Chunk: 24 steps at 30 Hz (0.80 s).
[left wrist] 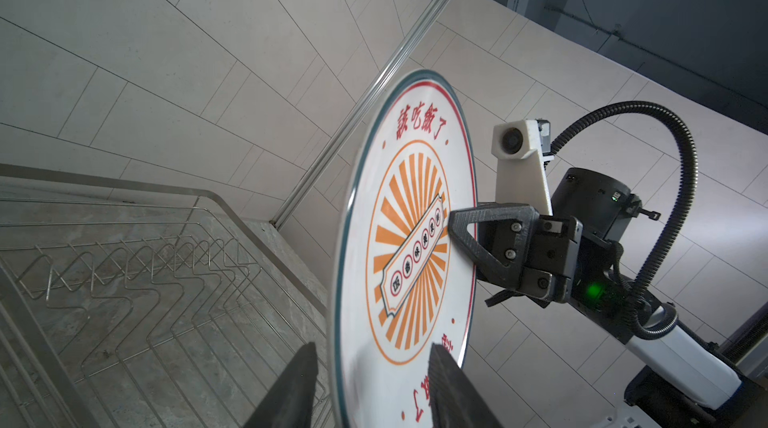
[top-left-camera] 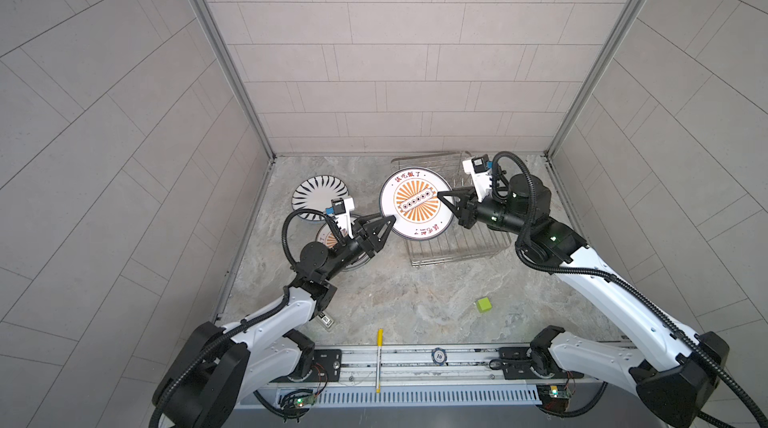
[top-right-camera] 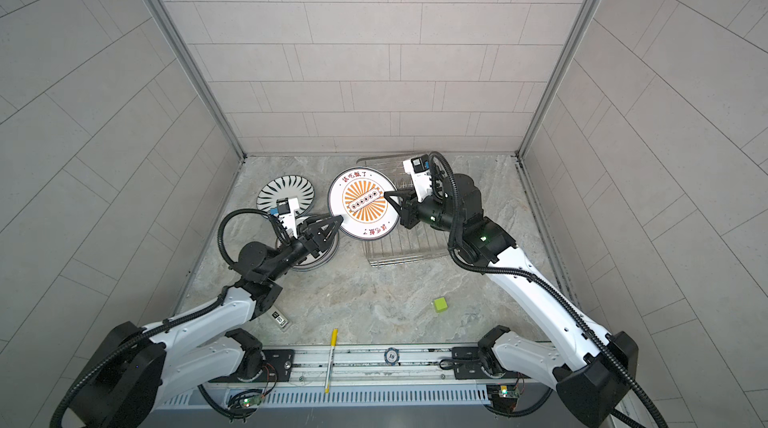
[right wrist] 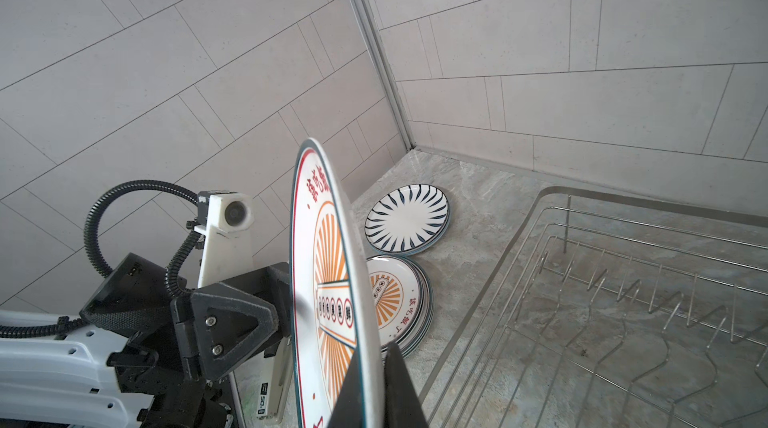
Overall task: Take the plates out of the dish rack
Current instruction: 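Lift the plate out and pass it to the left gripper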
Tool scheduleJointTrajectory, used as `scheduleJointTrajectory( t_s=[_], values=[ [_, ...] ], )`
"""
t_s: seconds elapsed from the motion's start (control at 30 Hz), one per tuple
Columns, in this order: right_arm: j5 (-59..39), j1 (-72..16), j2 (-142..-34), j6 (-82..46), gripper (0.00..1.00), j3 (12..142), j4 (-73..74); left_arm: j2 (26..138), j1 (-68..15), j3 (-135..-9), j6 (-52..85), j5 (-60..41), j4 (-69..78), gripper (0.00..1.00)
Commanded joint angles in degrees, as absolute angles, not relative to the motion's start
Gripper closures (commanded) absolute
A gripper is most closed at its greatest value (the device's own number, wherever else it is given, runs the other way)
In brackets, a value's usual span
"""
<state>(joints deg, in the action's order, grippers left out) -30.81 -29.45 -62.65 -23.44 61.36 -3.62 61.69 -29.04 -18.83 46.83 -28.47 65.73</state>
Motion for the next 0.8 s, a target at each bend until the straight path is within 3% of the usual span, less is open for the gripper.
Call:
scheduleJointTrajectory(
  t_s=[0.0,0.1,0.57,0.77],
  values=[
    [-32.69,-29.36,-62.37,-24.34,1.0,60.82,0.83,61.01,-29.44,-19.07,47.78,-28.68,67.29,0.63],
    [-33.55,-29.45,-63.07,-24.52,1.0,60.46,1.38,60.83,-29.81,-19.07,48.25,-28.62,67.46,0.65],
    [-34.18,-29.67,-63.72,-24.08,1.0,59.04,1.06,56.84,-31.03,-18.91,48.34,-24.65,62.4,1.0],
    [-33.97,-29.79,-64.84,-24.08,0.97,59.33,0.03,53.98,-31.1,-18.12,49.66,-23.07,60.92,1.0]
  ],
)
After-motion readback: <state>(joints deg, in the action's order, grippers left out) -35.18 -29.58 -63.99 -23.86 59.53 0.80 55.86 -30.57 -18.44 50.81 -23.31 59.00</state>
